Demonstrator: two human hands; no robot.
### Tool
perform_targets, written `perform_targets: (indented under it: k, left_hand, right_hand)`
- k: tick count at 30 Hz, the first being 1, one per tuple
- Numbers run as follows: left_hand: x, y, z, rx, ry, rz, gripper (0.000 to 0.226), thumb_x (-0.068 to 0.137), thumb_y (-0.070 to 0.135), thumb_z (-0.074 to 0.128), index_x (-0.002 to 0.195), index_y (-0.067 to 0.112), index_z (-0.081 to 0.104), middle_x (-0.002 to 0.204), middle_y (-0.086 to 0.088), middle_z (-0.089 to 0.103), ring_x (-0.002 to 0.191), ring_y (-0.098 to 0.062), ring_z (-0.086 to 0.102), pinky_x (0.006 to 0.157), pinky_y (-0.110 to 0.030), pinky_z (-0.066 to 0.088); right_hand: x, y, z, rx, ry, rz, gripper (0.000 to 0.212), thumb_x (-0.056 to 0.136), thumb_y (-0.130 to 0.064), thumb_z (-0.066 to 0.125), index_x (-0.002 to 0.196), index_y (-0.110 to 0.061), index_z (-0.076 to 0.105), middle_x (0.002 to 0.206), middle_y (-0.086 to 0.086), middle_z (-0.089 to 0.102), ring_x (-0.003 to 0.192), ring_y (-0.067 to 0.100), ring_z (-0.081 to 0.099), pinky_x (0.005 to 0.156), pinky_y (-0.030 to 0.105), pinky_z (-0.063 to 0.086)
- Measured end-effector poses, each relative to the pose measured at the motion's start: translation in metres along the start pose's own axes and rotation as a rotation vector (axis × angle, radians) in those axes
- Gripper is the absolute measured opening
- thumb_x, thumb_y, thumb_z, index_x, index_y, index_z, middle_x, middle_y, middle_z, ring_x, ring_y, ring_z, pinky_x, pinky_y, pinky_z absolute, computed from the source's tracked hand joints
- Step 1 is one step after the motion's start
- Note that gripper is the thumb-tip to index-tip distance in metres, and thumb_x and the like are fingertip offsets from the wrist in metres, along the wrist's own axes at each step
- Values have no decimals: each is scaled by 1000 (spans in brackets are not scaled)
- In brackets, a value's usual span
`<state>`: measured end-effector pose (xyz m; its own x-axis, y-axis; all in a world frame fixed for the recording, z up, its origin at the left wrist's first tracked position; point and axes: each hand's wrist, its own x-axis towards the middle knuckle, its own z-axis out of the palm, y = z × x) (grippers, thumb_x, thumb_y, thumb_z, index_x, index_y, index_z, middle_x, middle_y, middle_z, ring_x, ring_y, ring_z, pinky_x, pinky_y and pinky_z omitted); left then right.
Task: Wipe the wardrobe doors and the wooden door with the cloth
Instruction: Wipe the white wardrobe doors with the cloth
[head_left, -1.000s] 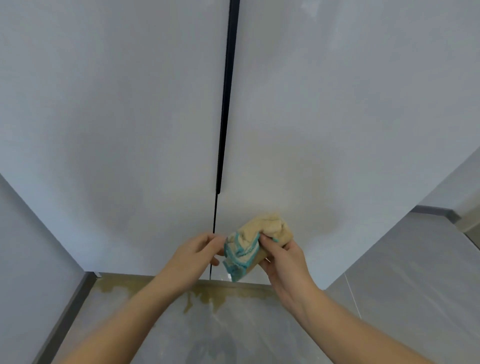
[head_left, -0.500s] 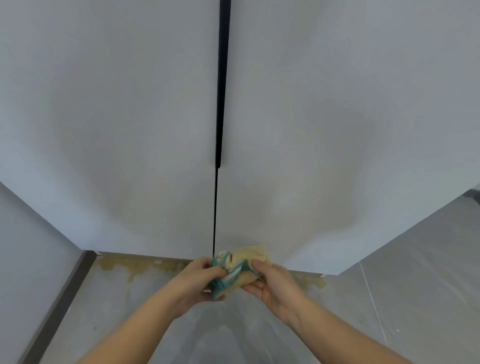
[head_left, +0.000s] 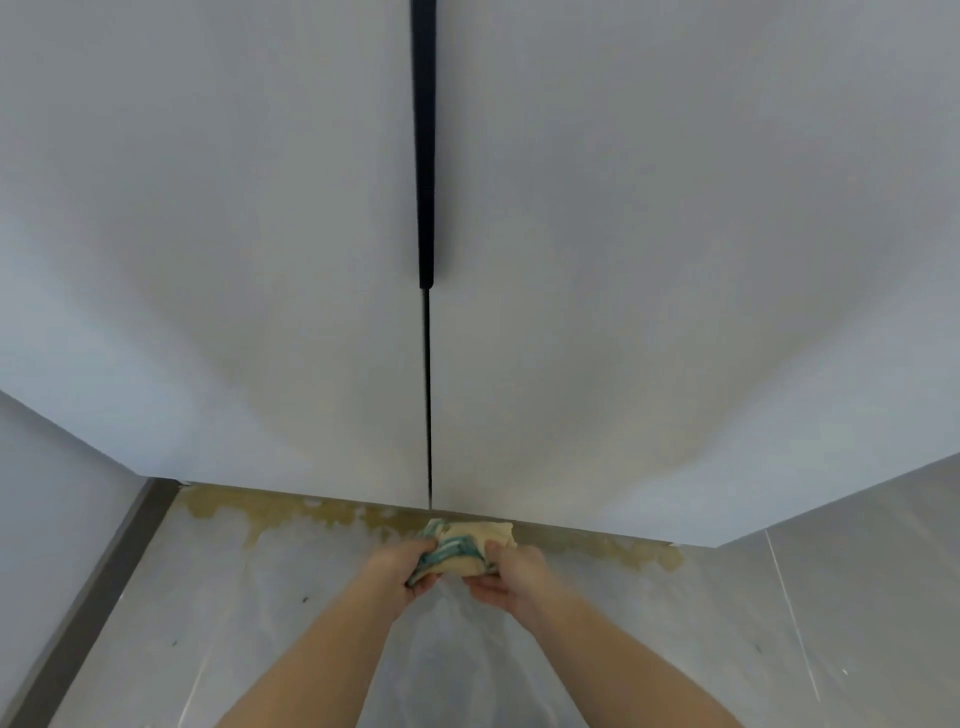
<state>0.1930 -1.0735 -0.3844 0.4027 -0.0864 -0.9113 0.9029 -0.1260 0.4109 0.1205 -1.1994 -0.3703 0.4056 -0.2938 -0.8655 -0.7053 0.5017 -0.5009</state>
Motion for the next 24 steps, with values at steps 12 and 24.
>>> perform_targets:
  k: [12, 24]
  left_hand:
    - [8, 19, 15, -156, 90, 141, 6, 94, 0, 53, 97, -3, 58, 82, -15, 60, 69, -24, 56, 51, -29, 50]
    - [-113, 68, 7, -272, -4, 313, 12, 89, -2, 61, 78, -2, 58, 72, -16, 59, 53, -23, 58, 34, -16, 43]
  right_hand:
    - [6, -10, 17, 340, 96, -25, 12, 96, 2, 49, 94, -3, 60, 84, 15, 63, 68, 23, 60, 47, 27, 51]
    - [-97, -60, 6, 380, -30, -206, 9, 93, -4, 59, 100, -1, 64, 98, 20, 70, 85, 30, 67, 54, 26, 51]
